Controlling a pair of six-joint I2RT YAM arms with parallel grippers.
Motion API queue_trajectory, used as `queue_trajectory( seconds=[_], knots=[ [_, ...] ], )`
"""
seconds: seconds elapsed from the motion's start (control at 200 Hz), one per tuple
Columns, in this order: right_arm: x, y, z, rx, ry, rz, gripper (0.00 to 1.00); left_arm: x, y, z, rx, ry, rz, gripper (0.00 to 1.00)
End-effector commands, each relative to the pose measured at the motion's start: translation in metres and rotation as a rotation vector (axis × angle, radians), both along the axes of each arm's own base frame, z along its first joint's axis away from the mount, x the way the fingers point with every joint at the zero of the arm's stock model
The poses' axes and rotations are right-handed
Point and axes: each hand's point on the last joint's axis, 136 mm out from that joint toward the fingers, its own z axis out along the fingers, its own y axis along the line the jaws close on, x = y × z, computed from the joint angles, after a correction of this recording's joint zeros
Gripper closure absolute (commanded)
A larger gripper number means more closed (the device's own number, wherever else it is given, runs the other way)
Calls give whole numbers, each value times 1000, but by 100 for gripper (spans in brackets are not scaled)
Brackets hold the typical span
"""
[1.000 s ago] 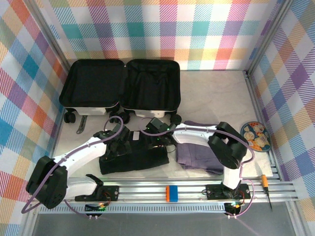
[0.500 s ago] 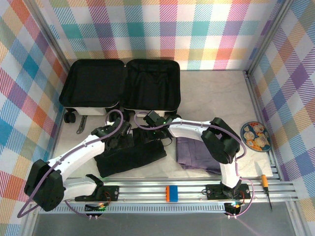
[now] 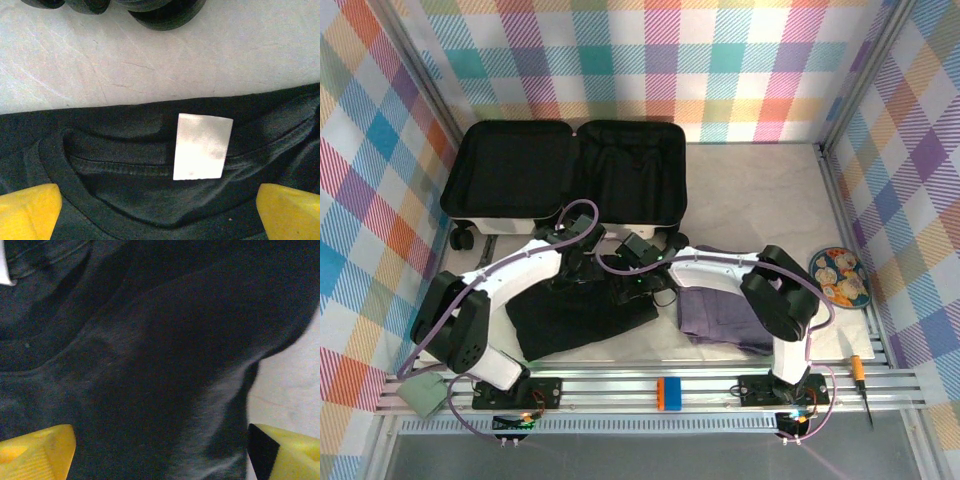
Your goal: Pack the luggage
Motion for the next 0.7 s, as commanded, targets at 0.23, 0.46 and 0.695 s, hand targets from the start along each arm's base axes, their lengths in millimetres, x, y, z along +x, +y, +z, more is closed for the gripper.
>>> queue_trajectory(
  seconds=[0.23, 0.46, 0.695],
  knots=[
    [0, -3, -39, -156, 5, -87, 22, -5, 24, 12, 21, -31, 54, 0],
    [9, -9, -40, -206, -44, -67, 61, -14, 35, 14, 25, -33, 78, 0],
    [17, 5, 0, -167, -164, 138, 74, -18, 37, 26, -5, -72, 89, 0]
  ],
)
